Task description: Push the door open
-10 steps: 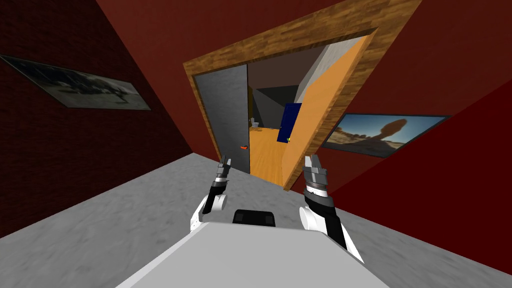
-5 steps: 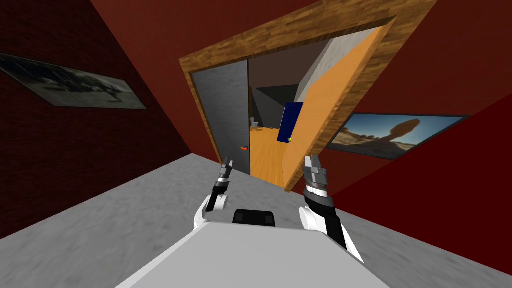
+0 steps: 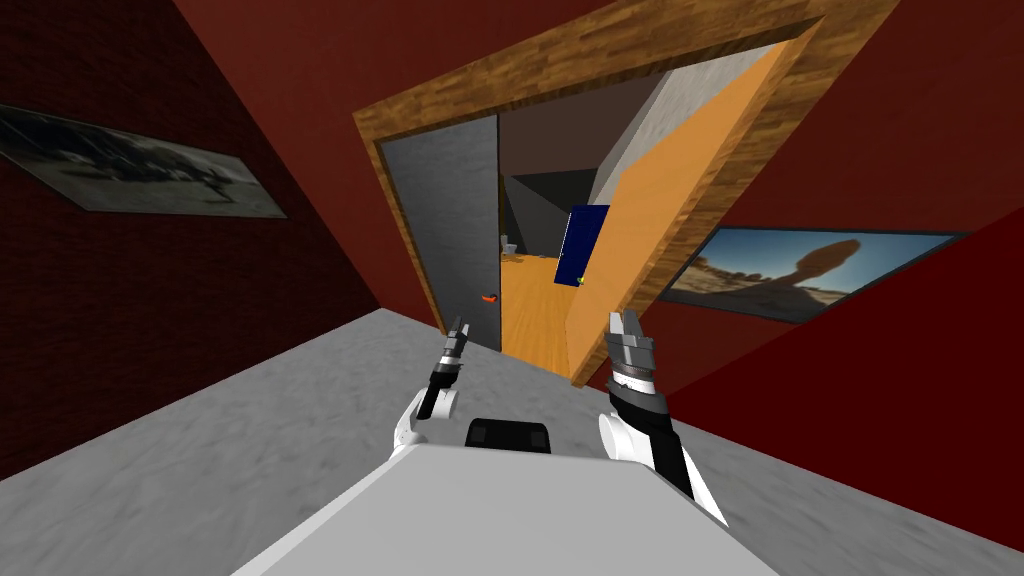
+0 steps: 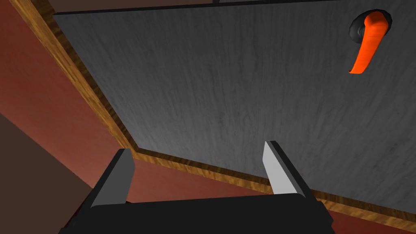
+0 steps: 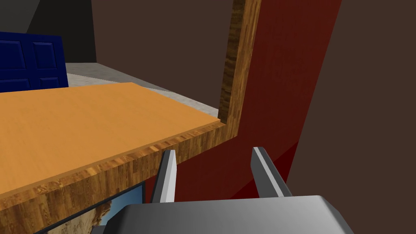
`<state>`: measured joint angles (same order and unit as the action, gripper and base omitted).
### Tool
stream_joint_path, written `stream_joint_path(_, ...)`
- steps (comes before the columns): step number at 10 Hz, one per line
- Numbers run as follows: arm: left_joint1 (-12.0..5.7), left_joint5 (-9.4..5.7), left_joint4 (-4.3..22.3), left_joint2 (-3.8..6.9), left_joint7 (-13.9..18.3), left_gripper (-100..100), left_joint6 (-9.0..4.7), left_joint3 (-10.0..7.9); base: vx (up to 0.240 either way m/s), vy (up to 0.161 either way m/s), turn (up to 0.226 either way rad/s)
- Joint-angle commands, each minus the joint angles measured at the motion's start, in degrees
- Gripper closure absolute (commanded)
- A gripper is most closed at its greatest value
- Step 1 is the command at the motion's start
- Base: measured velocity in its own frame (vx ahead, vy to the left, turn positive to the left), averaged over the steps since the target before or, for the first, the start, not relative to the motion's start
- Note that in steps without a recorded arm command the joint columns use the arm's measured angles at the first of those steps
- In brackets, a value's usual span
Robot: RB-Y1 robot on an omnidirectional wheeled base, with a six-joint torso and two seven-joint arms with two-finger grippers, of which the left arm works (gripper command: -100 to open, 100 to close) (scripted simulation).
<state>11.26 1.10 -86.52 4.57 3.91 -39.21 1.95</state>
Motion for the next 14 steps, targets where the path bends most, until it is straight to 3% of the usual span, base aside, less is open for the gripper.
stream_joint_path(1, -1.03, 0.44, 2.72, 0.01, 0.27, -100, -0.71, 0.04, 0.049, 0.036, -0.01)
stream_joint_path(4, -3.71, 1.55, 8.82, 0.09, 1.03, -100, -1.6, 0.1, 0.088, 0.071, -0.022)
stream_joint_path(5, -3.71, 1.55, 9.01, 0.09, 1.03, -100, -1.6, 0.1, 0.065, 0.052, -0.011)
stream_joint_path(7, -5.49, 2.28, 13.14, 0.11, 1.54, -100, -2.2, 0.14, 0.07, 0.032, -0.016)
stream_joint_path(8, -5.49, 2.28, 13.19, 0.11, 1.54, -100, -2.2, 0.14, 0.059, 0.041, -0.007)
stream_joint_path(11, -8.1, 3.35, 19.2, 0.04, 2.28, -100, -3.07, 0.2, 0.07, 0.047, -0.017)
stream_joint_path(14, -9.78, 4.05, 23.24, -0.05, 2.75, -100, -3.64, 0.24, 0.064, 0.057, -0.014)
